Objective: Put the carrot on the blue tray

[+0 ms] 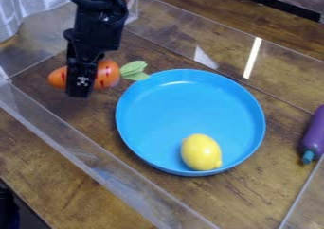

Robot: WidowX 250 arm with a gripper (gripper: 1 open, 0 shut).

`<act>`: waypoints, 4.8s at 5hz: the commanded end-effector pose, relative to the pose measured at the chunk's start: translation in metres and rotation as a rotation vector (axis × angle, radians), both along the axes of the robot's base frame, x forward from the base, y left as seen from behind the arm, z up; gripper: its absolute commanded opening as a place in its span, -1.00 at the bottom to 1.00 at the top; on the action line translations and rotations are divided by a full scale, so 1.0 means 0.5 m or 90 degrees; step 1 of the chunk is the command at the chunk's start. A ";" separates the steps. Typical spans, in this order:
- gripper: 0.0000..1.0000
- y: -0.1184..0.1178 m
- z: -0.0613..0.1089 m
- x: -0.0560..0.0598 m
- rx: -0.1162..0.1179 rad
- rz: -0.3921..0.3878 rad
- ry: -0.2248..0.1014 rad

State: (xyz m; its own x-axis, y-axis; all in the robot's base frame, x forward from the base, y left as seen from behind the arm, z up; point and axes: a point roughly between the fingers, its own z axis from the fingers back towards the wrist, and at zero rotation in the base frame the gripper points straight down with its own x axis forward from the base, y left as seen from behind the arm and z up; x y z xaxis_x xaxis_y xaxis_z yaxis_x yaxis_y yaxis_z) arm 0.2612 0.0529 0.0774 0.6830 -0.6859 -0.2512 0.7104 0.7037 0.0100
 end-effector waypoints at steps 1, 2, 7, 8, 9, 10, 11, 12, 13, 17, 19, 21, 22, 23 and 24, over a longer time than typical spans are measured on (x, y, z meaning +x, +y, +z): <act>-1.00 -0.027 0.071 0.029 0.007 -0.012 -0.068; -1.00 -0.063 0.112 0.032 0.017 -0.018 -0.077; -1.00 -0.148 0.133 0.004 0.007 -0.076 -0.082; -1.00 -0.151 0.132 0.000 0.006 -0.085 -0.082; -1.00 -0.149 0.133 -0.006 0.005 -0.092 -0.081; -1.00 -0.142 0.134 -0.010 0.007 -0.095 -0.081; -1.00 -0.132 0.135 -0.007 0.009 -0.095 -0.082; -1.00 -0.134 0.131 -0.008 0.008 -0.102 -0.081; -1.00 -0.139 0.128 -0.009 0.008 -0.109 -0.081; -1.00 -0.132 0.134 -0.006 0.011 -0.117 -0.087; -1.00 -0.123 0.137 -0.002 0.014 -0.117 -0.091; -1.00 -0.120 0.131 0.009 0.014 -0.123 -0.095; -1.00 -0.120 0.125 0.017 0.013 -0.128 -0.097; -1.00 -0.116 0.119 0.028 0.013 -0.131 -0.099; -1.00 -0.107 0.114 0.032 0.015 -0.130 -0.100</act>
State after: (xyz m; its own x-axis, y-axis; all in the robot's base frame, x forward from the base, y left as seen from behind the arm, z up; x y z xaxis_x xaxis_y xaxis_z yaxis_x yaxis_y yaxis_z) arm 0.2678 -0.0057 0.1208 0.5363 -0.8190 -0.2040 0.8437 0.5272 0.1013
